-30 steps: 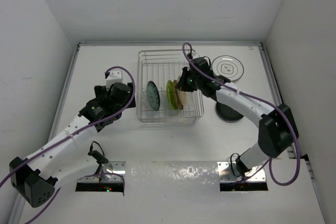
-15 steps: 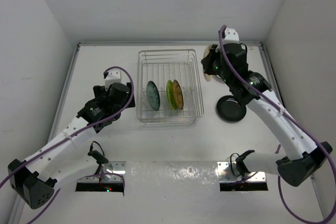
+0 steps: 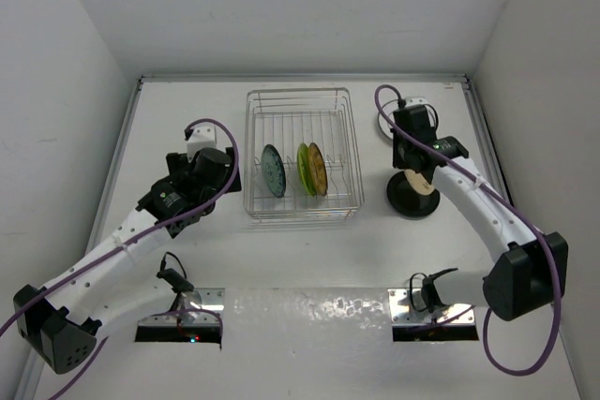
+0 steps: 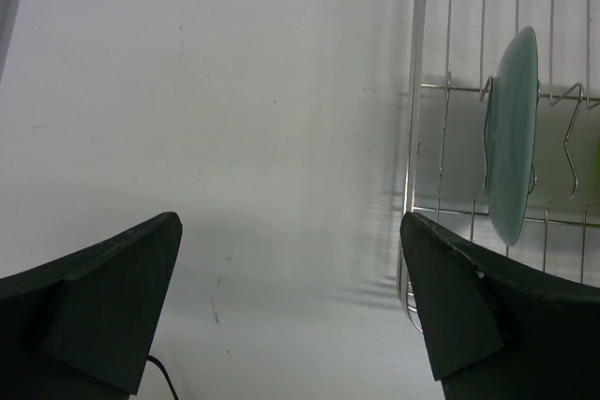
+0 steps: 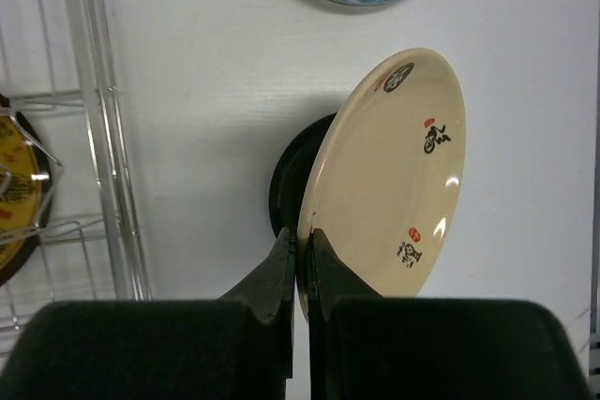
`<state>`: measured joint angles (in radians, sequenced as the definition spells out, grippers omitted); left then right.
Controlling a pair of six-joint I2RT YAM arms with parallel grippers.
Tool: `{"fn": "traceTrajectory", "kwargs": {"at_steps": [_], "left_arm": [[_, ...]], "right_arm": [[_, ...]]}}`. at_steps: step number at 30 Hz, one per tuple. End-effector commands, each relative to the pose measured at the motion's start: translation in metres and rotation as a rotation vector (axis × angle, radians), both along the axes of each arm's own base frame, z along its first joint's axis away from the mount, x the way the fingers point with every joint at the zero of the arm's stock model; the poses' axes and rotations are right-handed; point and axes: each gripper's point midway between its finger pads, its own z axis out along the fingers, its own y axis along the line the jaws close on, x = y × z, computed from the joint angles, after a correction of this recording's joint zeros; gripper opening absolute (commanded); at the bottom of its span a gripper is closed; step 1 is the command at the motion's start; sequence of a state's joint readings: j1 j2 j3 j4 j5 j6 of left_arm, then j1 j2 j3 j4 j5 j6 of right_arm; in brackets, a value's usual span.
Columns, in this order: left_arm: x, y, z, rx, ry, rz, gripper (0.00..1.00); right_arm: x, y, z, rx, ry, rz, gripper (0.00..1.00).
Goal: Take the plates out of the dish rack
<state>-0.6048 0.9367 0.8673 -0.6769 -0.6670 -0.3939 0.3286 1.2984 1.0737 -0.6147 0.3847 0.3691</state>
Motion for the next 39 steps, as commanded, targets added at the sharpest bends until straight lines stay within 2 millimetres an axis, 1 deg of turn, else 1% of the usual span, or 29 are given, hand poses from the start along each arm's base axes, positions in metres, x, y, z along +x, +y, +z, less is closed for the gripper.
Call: {"fn": "traceTrajectory", "kwargs": {"at_steps": [1, 2, 6, 8, 11, 14, 17, 18, 19, 21, 22, 23, 24, 25, 27, 28, 29, 30, 31, 32, 33, 35, 37, 38, 39], "left_arm": [[0.003, 0.001, 0.004, -0.012, -0.024, 0.004, 1.0], [0.003, 0.001, 0.004, -0.012, -0.024, 0.002, 1.0], [0.003, 0.001, 0.004, -0.012, -0.026, 0.002, 1.0], [0.004, 0.0, 0.003, -0.014, -0.024, -0.001, 1.0], [0.004, -0.001, 0.004, -0.017, -0.024, -0.005, 1.0], [0.004, -0.001, 0.002, -0.013, -0.018, -0.007, 1.0], [0.004, -0.002, 0.002, -0.016, -0.02, -0.011, 1.0], [0.004, -0.002, 0.002, -0.014, -0.018, -0.011, 1.0], [0.004, -0.002, 0.002, -0.016, -0.019, -0.011, 1.0], [0.005, -0.003, 0.001, -0.014, -0.016, -0.015, 1.0], [0.005, -0.003, 0.0, -0.013, -0.012, -0.014, 1.0], [0.005, -0.004, 0.0, -0.01, -0.009, -0.016, 1.0], [0.005, -0.003, -0.001, -0.008, -0.008, -0.012, 1.0], [0.005, -0.003, 0.0, -0.009, -0.01, -0.012, 1.0], [0.005, -0.002, 0.001, -0.007, -0.013, -0.006, 1.0], [0.005, -0.001, 0.001, -0.006, -0.014, -0.001, 1.0], [0.005, 0.001, 0.002, -0.001, -0.016, 0.008, 1.0], [0.005, 0.002, 0.002, -0.003, -0.019, 0.012, 1.0], [0.004, 0.002, 0.003, -0.001, -0.021, 0.013, 1.0], [0.005, 0.003, 0.004, -0.003, -0.025, 0.017, 1.0], [0.004, 0.003, 0.002, 0.001, -0.021, 0.017, 1.0], [0.005, 0.003, 0.002, 0.0, -0.021, 0.017, 1.0], [0.005, 0.002, 0.002, -0.001, -0.02, 0.015, 1.0], [0.004, 0.003, 0.002, -0.001, -0.02, 0.016, 1.0], [0.005, 0.003, 0.002, -0.002, -0.022, 0.016, 1.0]], "right_arm": [[0.004, -0.003, -0.009, -0.02, -0.006, 0.009, 0.0], [0.005, -0.003, -0.014, -0.022, -0.002, 0.008, 0.0], [-0.002, -0.01, -0.042, -0.061, 0.058, -0.017, 0.0], [-0.004, -0.007, -0.05, -0.049, 0.075, -0.014, 0.01], [-0.007, -0.005, -0.058, -0.035, 0.088, -0.015, 0.11], [-0.007, -0.004, -0.059, -0.022, 0.082, -0.012, 0.24], [-0.006, -0.004, -0.058, -0.026, 0.085, -0.011, 0.43], [-0.004, -0.003, -0.052, -0.025, 0.077, -0.011, 0.48], [-0.002, 0.0, -0.046, -0.006, 0.067, -0.008, 0.65], [0.001, 0.006, -0.035, 0.028, 0.041, 0.002, 0.74], [0.003, 0.012, -0.025, 0.071, 0.013, 0.008, 0.78], [0.007, 0.034, -0.011, 0.187, -0.033, 0.062, 0.85], [0.009, 0.05, -0.003, 0.269, -0.062, 0.108, 0.86], [0.01, 0.068, -0.002, 0.355, -0.07, 0.15, 0.86], [0.01, 0.104, 0.013, 0.513, -0.11, 0.25, 0.85], [0.005, 0.12, 0.017, 0.564, -0.092, 0.288, 0.85], [0.0, 0.14, 0.014, 0.563, -0.066, 0.341, 0.84], [0.001, 0.15, 0.022, 0.553, -0.075, 0.371, 0.82], [0.003, 0.157, 0.024, 0.541, -0.083, 0.376, 0.81], [0.0, 0.171, 0.02, 0.543, -0.066, 0.404, 0.78], [0.003, 0.179, 0.025, 0.57, -0.083, 0.402, 0.7], [0.004, 0.189, 0.026, 0.582, -0.094, 0.399, 0.59], [0.009, 0.197, 0.026, 0.596, -0.106, 0.392, 0.51], [0.009, 0.204, 0.029, 0.601, -0.115, 0.401, 0.49], [0.012, 0.208, 0.026, 0.603, -0.108, 0.401, 0.49]]}}
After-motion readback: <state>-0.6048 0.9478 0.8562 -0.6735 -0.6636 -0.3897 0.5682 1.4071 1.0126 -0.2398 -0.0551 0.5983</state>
